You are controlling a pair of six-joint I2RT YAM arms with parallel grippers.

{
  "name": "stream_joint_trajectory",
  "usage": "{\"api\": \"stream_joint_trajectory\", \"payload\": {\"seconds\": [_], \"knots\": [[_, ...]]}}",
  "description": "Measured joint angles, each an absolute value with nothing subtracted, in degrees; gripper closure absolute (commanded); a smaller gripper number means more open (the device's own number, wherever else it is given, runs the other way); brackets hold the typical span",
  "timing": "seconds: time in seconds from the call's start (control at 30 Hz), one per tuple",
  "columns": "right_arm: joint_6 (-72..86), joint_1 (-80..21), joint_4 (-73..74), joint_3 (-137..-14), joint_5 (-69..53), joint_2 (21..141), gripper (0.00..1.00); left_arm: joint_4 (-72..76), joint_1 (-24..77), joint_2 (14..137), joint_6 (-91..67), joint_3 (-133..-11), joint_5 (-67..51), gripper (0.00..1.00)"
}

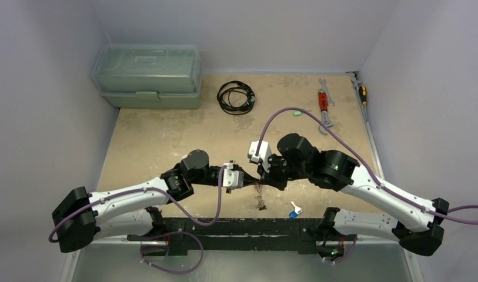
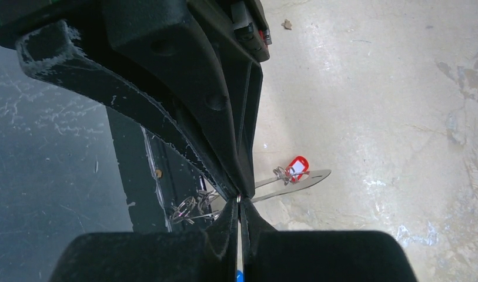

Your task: Put the keys on the keyring

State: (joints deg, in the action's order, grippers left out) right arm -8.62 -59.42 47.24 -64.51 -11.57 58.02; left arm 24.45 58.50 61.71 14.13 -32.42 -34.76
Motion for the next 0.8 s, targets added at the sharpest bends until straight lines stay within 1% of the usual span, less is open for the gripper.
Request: {"api": "stream_joint_trajectory", "payload": {"seconds": [0.13,0.17,0.2,0.23,0.27,0.3,0.37,0.5,0.6,0.8], "knots": [[-8.62,-59.53,46.63,-64.25,-11.64,57.93,1.0,24.12,58.5,61.14,14.15,-32.29,-34.44,1.0],[-8.6,-59.53,46.33,-64.23,-11.64,57.87,0.96,24.12,58.48,60.8,14.17,-32.12,-34.13,1.0],[-8.6,-59.53,46.02,-64.23,-11.64,57.78,0.87,24.14,58.48,60.38,14.26,-31.97,-33.82,1.0],[-8.49,-59.57,45.67,-64.23,-11.55,57.71,0.74,24.12,58.46,59.96,14.31,-31.9,-33.5,1.0],[-8.25,-59.57,45.34,-64.23,-11.44,57.63,0.6,24.16,58.46,59.57,14.35,-31.68,-33.12,1.0],[-7.84,-59.57,44.99,-64.23,-11.33,57.58,0.48,24.32,58.46,59.2,14.33,-31.4,-32.75,1.0],[-7.57,-59.57,42.02,-64.23,-10.13,57.54,0.35,24.4,58.7,58.52,14.31,-30.48,-32.62,1.0],[-6.48,-59.64,34.17,-64.05,-6.72,55.72,0.34,25.91,59.2,57.74,14.04,-28.64,-31.42,1.0],[-4.51,-59.68,27.33,-61.71,-3.22,50.63,0.33,26.96,59.29,56.49,13.85,-27.75,-30.41,1.0],[-3.53,-59.68,10.85,-48.1,-2.81,37.74,0.35,31.35,59.29,51.88,12.1,-24.18,-27.86,1.0]]}}
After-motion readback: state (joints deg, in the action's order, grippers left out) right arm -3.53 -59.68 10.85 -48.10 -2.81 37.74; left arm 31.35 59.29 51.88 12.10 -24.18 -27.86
